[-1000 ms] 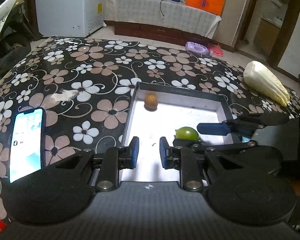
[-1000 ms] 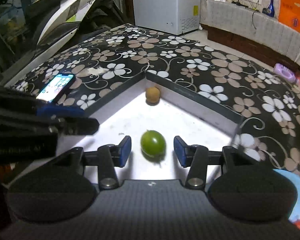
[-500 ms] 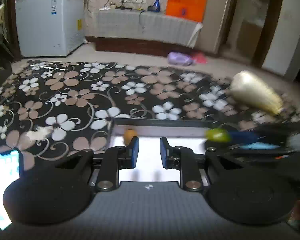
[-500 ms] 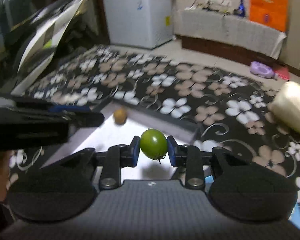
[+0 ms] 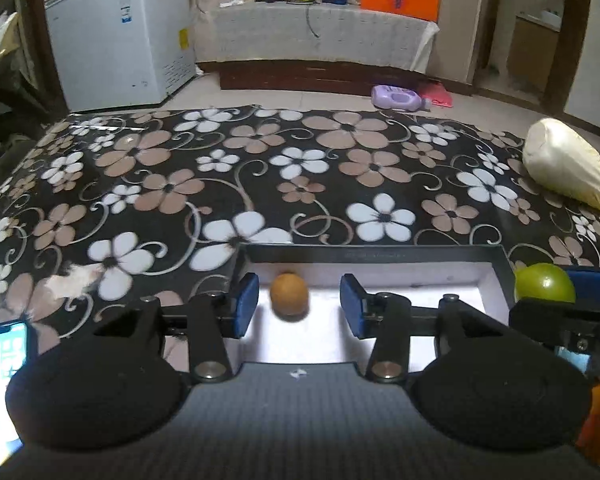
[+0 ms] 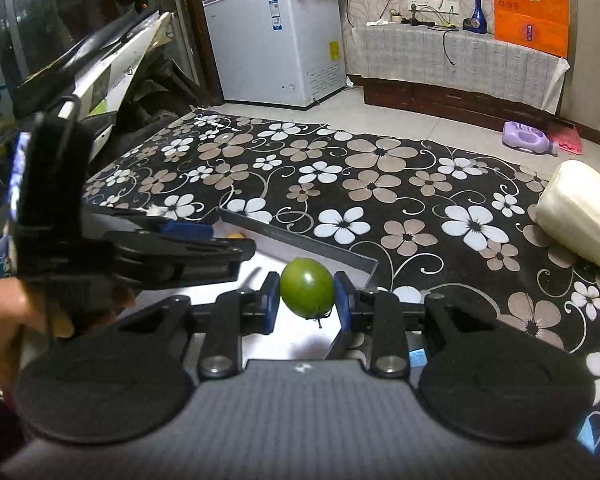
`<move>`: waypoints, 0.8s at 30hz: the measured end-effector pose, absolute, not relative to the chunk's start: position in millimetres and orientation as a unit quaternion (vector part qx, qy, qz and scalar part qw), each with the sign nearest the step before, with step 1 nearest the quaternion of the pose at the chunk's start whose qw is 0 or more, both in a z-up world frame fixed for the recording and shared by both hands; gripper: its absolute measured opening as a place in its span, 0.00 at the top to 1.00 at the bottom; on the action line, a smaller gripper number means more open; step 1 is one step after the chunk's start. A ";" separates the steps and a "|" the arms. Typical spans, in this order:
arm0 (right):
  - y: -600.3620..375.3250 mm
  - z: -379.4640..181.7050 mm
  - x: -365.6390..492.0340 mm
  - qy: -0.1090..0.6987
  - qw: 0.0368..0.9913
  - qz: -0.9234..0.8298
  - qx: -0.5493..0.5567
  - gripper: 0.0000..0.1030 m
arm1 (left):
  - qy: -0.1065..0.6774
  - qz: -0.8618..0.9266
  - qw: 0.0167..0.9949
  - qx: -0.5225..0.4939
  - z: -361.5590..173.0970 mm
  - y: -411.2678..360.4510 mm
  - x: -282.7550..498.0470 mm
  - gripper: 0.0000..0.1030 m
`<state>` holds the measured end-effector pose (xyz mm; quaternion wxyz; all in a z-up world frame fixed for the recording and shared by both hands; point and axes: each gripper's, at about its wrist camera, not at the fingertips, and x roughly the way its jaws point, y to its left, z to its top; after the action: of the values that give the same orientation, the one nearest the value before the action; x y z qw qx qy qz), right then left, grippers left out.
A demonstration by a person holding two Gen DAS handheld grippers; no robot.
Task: Organize fruits
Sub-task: 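Lift the green tomato with the right gripper while the left gripper closes on the brown kiwi, then carry the green tomato in the right gripper while the left gripper carries the kiwi to the plate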
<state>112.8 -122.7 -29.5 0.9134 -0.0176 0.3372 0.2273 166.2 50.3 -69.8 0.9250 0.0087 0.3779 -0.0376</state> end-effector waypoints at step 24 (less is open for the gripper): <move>-124.6 -21.1 82.6 0.324 0.920 0.219 -0.022 0.69 | 0.363 -0.035 0.931 -0.003 -41.9 30.5 115.3 0.73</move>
<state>82.6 -124.6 -21.1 0.9199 -0.0223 0.3243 0.2194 115.3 30.5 -41.9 0.9313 -0.0026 0.3625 -0.0347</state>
